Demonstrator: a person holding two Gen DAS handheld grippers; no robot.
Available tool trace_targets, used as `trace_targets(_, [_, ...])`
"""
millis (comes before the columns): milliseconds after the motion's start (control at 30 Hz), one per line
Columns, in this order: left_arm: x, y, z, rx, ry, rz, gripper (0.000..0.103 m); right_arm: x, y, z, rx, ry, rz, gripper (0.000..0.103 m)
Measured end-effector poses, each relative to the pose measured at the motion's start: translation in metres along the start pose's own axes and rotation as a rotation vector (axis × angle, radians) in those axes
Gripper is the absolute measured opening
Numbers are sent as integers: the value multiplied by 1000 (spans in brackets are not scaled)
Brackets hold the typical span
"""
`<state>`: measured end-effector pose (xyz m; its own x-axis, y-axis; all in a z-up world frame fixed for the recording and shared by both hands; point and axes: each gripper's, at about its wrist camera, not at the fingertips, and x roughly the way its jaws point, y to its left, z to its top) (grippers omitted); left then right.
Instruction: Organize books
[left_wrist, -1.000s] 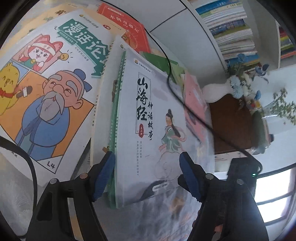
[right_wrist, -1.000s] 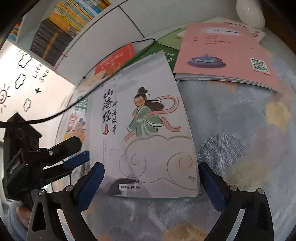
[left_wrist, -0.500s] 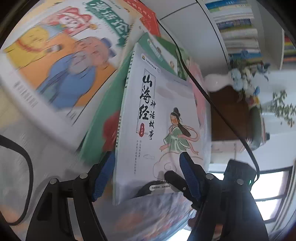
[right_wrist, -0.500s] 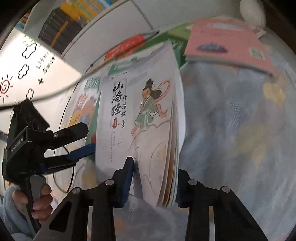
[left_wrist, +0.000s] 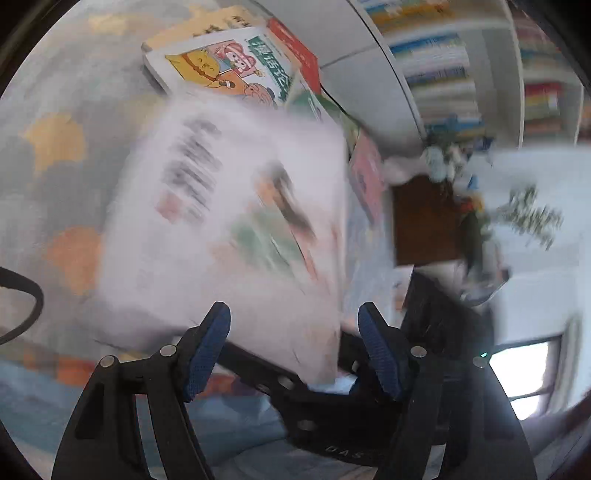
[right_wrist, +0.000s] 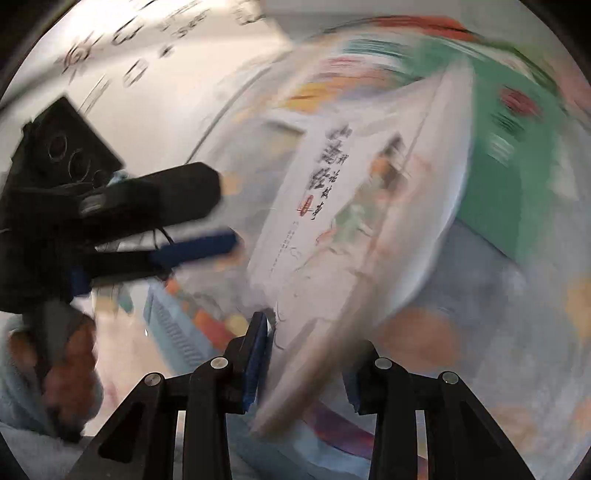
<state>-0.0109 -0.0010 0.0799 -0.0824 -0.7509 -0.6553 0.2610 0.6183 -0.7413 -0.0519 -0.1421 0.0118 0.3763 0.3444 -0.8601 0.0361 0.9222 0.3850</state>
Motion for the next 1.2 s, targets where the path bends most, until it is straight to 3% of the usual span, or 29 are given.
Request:
trace_targets(67, [-19,3,-4,53,-96,89,66,10,28,12,-84,-14,7,34])
trace_targets(133, [-35,18,0,-6,-132,169,66,28,43,24,-68,-19,54,34])
trace_targets(200, [-55,34,0,-63,-171,147,66,49,55,34,-51,-16,63,34])
trace_targets(300, [-88,49,-5,-111,-255,199,69,86,78,45,-27,23,99,34])
trace_targets(500, [-140,84,-30,-217,-364,347,70,132,96,44,221,81,146,34])
trace_targets(600, [-154,88,-37,-246,-383,416,71,125,116,38,172,99,138,38])
trace_targets(700, [-164,88,-37,-244,-374,494,77,126,125,31,195,143,138,52])
trace_targets(767, [-168,86,-35,-204,-366,574,77,117,124,27,201,149,139,76])
trace_targets(833, [-165,76,-28,-159,-350,674,77,104,117,24,202,152,102,88])
trace_targets(900, [-163,68,-22,-115,-333,719,77,94,116,26,172,135,55,88])
trace_targets(1067, [-150,46,-2,-30,-304,693,78,30,80,35,150,-49,-76,88])
trace_targets(1200, [-138,19,24,27,-255,659,78,-25,40,46,226,-193,-160,91])
